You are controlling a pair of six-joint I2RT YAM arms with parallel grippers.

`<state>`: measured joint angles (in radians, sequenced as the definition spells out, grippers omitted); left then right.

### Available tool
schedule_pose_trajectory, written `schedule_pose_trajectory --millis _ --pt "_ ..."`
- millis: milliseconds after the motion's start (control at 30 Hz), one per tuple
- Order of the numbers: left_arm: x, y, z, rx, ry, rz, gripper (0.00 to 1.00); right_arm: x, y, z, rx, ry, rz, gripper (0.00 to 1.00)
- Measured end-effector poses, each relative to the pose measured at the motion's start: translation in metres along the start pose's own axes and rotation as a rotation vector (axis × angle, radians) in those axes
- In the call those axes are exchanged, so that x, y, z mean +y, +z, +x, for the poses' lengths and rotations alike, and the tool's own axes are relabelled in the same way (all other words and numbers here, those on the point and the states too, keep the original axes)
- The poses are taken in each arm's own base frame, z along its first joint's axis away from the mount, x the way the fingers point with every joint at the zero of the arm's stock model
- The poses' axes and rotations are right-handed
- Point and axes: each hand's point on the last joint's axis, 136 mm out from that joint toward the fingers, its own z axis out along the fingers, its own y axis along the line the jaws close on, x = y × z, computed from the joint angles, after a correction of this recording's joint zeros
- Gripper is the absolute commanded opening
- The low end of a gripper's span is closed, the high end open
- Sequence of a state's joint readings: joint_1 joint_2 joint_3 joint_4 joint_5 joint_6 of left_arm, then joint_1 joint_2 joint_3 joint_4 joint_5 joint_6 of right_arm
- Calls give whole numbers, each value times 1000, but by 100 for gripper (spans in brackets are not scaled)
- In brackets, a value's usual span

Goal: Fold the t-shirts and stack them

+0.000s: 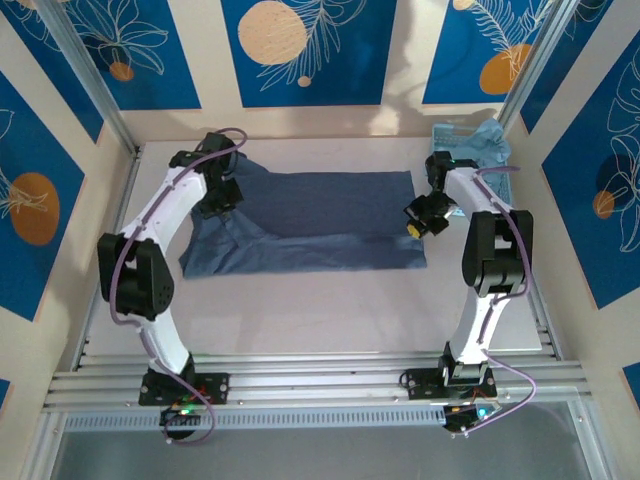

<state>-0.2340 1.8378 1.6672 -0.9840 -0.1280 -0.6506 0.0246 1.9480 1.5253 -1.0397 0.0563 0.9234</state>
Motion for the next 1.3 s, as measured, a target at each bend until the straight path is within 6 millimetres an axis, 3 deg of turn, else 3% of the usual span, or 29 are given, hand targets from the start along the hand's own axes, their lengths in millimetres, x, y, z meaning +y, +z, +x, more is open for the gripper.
schedule_pose_trajectory --millis 300,333,400,433,467,533,633,733,867,1000,1067,1167,1300 --pt "-15 25 -24 10 21 15 1 13 5 -16 -18 -9 21 1" --pt "-17 26 -27 7 23 20 9 15 4 -19 -25 -11 19 6" --pt "-20 27 -38 -5 30 34 48 18 2 -22 -36 -14 18 26" --pt "-21 25 -42 -12 28 39 61 19 1 -23 -41 -16 17 35" --pt "-21 24 -46 -19 24 42 66 20 -1 -24 -46 -20 15 45" --pt "-16 20 -51 -27 18 36 67 22 -3 -25 -55 -35 13 55" --pt "2 17 -49 -20 -4 1 67 21 -7 -24 -75 -63 18 60" --pt "41 15 -19 41 -57 -56 65 9 -14 -12 -88 -79 12 59" --pt "107 14 40 158 -223 -95 66 -22 -25 18 -72 -77 -23 63" --pt "151 32 84 263 -459 -66 66 -49 -16 37 -25 -48 -75 66" --pt "159 44 91 284 -533 -46 66 -60 -4 39 10 -15 -98 66" --pt "152 55 90 283 -582 11 65 -73 12 39 56 49 -121 66" --pt "142 71 79 261 -623 74 55 -70 22 33 77 90 -169 63"
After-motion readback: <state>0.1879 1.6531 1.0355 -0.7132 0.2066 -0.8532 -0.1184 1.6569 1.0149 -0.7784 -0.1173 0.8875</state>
